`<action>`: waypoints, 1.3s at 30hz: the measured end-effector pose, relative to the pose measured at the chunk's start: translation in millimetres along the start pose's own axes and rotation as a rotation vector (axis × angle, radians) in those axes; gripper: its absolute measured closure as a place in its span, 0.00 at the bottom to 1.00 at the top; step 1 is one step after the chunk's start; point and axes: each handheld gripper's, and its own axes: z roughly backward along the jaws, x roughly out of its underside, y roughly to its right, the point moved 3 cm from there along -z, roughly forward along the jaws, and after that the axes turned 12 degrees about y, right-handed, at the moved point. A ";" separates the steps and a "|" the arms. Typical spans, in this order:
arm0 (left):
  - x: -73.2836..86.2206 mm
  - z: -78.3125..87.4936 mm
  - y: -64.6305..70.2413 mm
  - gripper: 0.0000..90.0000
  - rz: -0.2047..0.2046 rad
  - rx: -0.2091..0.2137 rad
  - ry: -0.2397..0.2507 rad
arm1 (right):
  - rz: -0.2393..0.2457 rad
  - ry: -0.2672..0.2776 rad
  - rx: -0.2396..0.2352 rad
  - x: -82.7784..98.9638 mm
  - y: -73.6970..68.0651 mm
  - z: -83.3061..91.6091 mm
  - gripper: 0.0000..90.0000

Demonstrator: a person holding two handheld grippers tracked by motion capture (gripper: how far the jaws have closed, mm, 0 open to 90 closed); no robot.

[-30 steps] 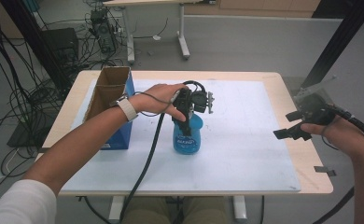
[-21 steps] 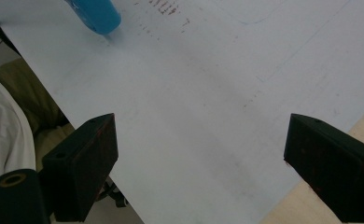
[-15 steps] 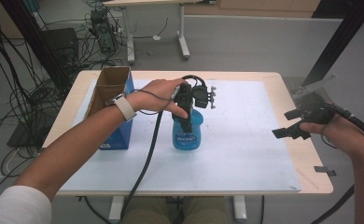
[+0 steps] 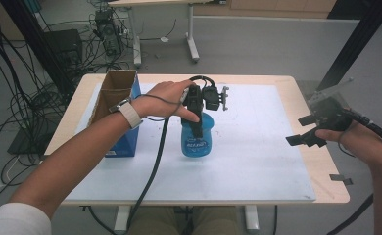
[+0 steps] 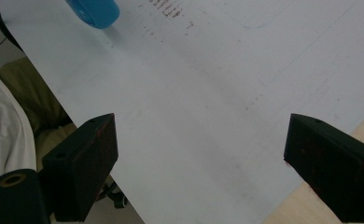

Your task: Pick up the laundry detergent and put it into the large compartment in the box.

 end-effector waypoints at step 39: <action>-2.9 63.0 3.4 0.41 0.421 -0.184 0.008 | 0.043 -0.009 -0.034 -11.2 5.6 -11.9 0.11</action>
